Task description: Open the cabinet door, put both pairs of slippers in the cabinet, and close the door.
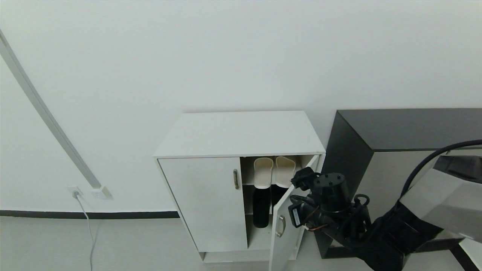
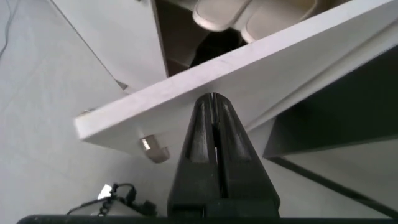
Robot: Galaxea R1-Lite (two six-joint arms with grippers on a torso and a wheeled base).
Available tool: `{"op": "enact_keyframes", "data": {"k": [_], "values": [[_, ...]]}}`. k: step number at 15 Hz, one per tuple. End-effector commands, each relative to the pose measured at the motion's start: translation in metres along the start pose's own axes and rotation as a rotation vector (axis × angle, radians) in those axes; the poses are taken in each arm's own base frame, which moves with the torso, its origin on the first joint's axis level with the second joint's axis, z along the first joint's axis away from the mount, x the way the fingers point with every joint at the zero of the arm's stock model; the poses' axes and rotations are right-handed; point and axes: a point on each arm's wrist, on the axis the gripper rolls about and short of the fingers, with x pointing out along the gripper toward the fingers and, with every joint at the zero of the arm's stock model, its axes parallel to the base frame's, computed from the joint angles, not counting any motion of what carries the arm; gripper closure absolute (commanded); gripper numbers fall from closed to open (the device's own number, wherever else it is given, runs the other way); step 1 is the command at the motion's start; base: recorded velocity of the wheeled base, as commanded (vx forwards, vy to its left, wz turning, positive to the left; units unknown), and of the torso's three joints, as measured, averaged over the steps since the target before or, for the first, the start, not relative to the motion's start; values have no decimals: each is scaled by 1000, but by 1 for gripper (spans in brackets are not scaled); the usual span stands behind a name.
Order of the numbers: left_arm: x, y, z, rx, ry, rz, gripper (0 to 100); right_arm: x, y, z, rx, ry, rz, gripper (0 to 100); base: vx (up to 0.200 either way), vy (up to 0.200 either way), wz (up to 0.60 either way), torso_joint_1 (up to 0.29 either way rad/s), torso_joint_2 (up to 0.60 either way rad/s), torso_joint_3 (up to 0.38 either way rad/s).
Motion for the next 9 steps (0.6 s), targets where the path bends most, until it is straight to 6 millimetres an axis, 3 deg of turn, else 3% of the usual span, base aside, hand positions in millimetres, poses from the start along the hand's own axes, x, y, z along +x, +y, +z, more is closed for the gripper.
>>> {"op": "enact_keyframes", "data": {"k": [1,9], "values": [[0,0,0,0,2,0,100,25,-1,-12,6,3,-18,100,0,0,0,0,0,0],[0,0,0,0,2,0,100,76,-6,1,42,-108,-53,100,0,0,0,0,0,0]]}}
